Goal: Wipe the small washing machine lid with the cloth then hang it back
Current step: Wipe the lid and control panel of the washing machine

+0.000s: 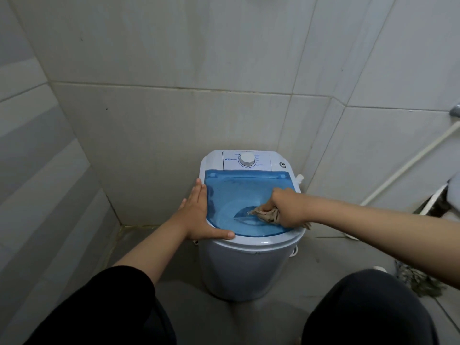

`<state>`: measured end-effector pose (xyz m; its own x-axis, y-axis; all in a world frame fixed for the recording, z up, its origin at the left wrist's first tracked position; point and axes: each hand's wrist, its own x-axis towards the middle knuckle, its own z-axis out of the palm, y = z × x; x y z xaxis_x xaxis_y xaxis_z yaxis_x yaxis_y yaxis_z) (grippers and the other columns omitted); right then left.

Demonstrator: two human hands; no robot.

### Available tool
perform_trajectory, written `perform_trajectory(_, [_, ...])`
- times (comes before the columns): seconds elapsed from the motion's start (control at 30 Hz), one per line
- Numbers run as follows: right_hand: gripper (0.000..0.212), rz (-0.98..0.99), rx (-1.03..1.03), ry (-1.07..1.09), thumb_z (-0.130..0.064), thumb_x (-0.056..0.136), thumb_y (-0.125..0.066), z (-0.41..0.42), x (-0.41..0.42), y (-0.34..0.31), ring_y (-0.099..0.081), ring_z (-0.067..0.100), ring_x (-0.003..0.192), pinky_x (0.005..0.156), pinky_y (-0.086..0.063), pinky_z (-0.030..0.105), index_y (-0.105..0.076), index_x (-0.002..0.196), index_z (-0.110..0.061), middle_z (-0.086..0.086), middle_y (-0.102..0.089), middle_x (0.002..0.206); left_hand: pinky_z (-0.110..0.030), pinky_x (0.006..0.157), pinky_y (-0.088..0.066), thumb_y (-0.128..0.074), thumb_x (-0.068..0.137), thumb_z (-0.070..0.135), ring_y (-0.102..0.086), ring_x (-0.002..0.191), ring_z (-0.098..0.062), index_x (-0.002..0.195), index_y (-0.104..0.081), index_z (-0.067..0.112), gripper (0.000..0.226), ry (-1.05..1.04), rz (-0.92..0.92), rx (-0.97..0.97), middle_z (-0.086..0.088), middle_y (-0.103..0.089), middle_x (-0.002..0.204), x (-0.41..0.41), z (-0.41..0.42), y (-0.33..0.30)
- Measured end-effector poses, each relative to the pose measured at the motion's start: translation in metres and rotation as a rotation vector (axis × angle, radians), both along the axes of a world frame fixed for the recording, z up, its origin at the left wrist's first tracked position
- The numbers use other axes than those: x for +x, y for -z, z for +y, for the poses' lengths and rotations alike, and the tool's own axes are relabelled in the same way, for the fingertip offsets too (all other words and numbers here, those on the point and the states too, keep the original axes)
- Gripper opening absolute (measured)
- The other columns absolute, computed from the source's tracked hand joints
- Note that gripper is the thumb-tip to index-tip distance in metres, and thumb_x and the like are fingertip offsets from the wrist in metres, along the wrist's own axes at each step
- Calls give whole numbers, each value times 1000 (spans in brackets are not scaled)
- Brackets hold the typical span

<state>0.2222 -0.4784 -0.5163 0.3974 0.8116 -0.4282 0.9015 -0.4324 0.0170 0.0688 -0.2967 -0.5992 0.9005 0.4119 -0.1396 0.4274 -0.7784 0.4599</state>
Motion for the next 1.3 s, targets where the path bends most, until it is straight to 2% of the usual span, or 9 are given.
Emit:
perform_trajectory(0.2, [58, -79, 165, 73, -12, 88, -50, -16, -12, 24, -36, 29, 96, 86, -47, 41, -40, 141, -35, 3, -27, 98, -48, 116, 1, -51, 32, 94, 17, 145, -18, 146, 23, 14, 158, -4, 5, -1, -3, 29, 155, 0, -1, 0])
perform_trajectory(0.4, [58, -155, 253, 86, -12, 88, -52, -30, -12, 43, -37, 30, 106, 82, -49, 39, -39, 142, -30, 9, -36, 115, -49, 116, 0, -52, 34, 93, 17, 145, -19, 146, 22, 14, 156, -5, 4, 7, -4, 28, 156, 1, -3, -3])
perform_trajectory(0.63, [26, -128, 320, -76, -22, 98, -46, -50, 10, 37, -41, 27, 108, 84, -49, 40, -56, 118, -37, -2, -33, 102, -48, 116, 0, -56, 37, 90, 16, 145, -19, 146, 22, 13, 155, -8, 10, 9, -5, 27, 156, -1, -4, -4])
perform_trajectory(0.73, [37, -119, 217, -130, -11, 94, -48, -52, 19, 20, -41, 29, 114, 81, -41, 34, -60, 124, -29, 4, -41, 114, -49, 116, 0, -54, 34, 91, 16, 145, -19, 146, 22, 13, 156, -8, 9, 4, -5, 27, 156, -2, -4, -4])
perform_trajectory(0.8, [38, -175, 134, -167, -13, 91, -51, -48, 26, 3, -45, 26, 109, 73, -38, 28, -62, 124, -28, 0, -39, 105, -49, 116, 0, -53, 33, 92, 16, 145, -19, 146, 22, 13, 157, -5, 9, 0, -5, 28, 156, -1, -3, -5])
perform_trajectory(0.9, [46, -43, 95, -95, -8, 79, -49, -35, 30, -25, -59, 29, 97, 78, -52, 38, -71, 114, -29, 1, -61, 96, -49, 116, 0, -54, 35, 91, 16, 146, -19, 146, 23, 14, 156, -4, 7, -5, -4, 28, 155, 0, -3, -4])
perform_trajectory(1.03, [44, -13, 301, 48, -4, 80, -51, 0, 26, -41, -61, 26, 99, 80, -48, 32, -70, 116, -22, 4, -65, 95, -49, 116, 0, -56, 34, 91, 15, 146, -19, 146, 23, 13, 157, -10, 1, -9, -4, 29, 155, 0, -2, -1])
perform_trajectory(1.17, [47, -35, 512, 83, -2, 82, -48, 58, 20, -30, -60, 29, 108, 83, -51, 30, -66, 121, -21, 9, -69, 116, -49, 116, 0, -59, 37, 89, 16, 145, -18, 146, 23, 14, 155, -1, -11, -6, -4, 29, 155, 1, -1, 0])
perform_trajectory(1.3, [51, -133, 523, -6, -2, 88, -45, 111, 13, -10, -44, 31, 117, 80, -46, 34, -56, 133, -23, 9, -61, 119, -51, 118, -3, -59, 36, 90, 17, 145, -17, 147, 20, 16, 155, 3, -38, -4, -3, 26, 157, 3, 1, 2])
